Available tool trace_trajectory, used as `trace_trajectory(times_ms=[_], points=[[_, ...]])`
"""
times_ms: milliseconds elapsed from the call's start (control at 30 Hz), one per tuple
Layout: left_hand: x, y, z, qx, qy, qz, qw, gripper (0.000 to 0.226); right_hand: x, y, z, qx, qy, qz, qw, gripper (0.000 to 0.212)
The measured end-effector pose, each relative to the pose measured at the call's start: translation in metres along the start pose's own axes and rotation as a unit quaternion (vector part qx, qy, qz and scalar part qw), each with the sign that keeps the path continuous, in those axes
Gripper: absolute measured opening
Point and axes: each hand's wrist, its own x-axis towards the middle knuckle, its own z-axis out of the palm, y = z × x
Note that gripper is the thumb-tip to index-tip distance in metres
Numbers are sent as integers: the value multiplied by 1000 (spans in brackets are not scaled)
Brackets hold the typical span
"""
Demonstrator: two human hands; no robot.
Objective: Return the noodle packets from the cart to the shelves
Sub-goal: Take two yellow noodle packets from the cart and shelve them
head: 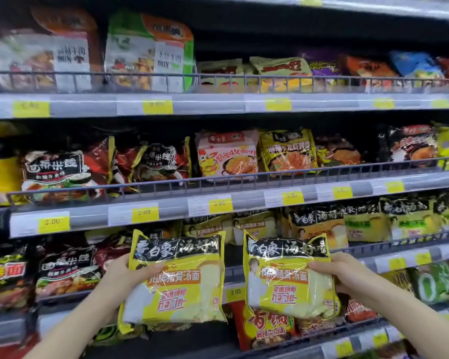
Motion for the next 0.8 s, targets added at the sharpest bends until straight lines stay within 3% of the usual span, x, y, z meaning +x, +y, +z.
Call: trace_trajectory(times_ms=[233,400,533,667,733,800], points=[[22,-45,-4,14,13,38,999,32,44,33,24,18,-38,-52,998,26],[28,-65,-10,20,31,47,998,16,69,31,37,32,-64,-73,995,24],[30,-66,-16,10,23,31,999,33,103,3,43,31,-63,-106,992,17],[28,-60,-16,4,15,46,999,82,148,-24,59,69,-63,-123,988,14],[32,-62,-18,1,20,46,999,86,173,-29,71,78,-67,-100,990,13],[36,-65,-19,-6,24,56,998,69,196,-30,82,74,-51,-85,992,24]])
